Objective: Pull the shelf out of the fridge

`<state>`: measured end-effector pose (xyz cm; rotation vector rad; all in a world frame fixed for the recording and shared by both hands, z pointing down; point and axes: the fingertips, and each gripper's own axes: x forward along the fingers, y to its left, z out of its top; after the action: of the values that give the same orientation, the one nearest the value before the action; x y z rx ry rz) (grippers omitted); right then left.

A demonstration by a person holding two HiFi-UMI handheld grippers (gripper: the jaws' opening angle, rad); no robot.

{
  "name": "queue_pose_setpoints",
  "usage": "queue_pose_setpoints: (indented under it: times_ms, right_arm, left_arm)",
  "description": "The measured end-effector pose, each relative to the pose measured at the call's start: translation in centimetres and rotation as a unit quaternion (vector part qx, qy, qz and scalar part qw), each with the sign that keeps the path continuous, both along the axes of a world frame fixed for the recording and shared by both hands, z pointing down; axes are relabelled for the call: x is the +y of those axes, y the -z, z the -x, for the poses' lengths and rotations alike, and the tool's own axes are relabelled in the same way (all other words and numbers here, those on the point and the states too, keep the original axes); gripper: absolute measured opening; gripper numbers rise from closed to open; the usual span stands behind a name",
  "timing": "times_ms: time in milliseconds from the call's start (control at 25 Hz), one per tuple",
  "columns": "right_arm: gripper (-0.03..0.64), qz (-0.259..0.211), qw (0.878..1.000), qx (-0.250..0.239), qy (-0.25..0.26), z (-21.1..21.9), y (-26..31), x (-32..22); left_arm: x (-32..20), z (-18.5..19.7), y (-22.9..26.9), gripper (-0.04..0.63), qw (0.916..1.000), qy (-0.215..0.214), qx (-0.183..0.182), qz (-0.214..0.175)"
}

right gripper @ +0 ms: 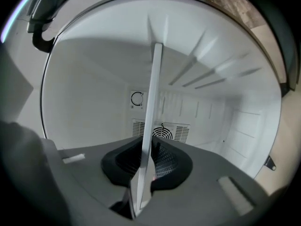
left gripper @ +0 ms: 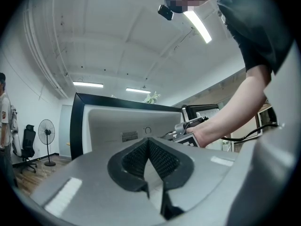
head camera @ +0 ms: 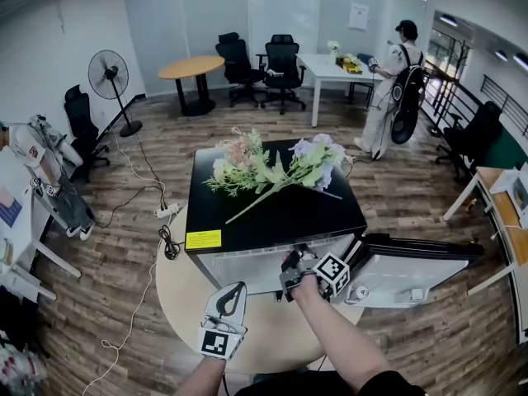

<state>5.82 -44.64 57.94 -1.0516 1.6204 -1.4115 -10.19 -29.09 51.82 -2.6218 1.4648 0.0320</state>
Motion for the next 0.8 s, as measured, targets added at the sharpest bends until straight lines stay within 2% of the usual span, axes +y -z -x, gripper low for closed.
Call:
queue_pose_setpoints:
  times_ms: [400,800]
  right_arm:
    - [0.037,-0.001,1.000,-0.028,-0.004,0.0,-0.2,-0.3]
    - [0.035,0.012,0.999,-0.042,-0.010,0.0,-0.3,-0.3]
  left_arm:
    - [0.1,0.3,0.5,0.000,0.9999,0.002,-0.003,-0.015]
    - [1.0,-0.3,1.2,0.000,1.0000,-0.002,0.004,-0.007]
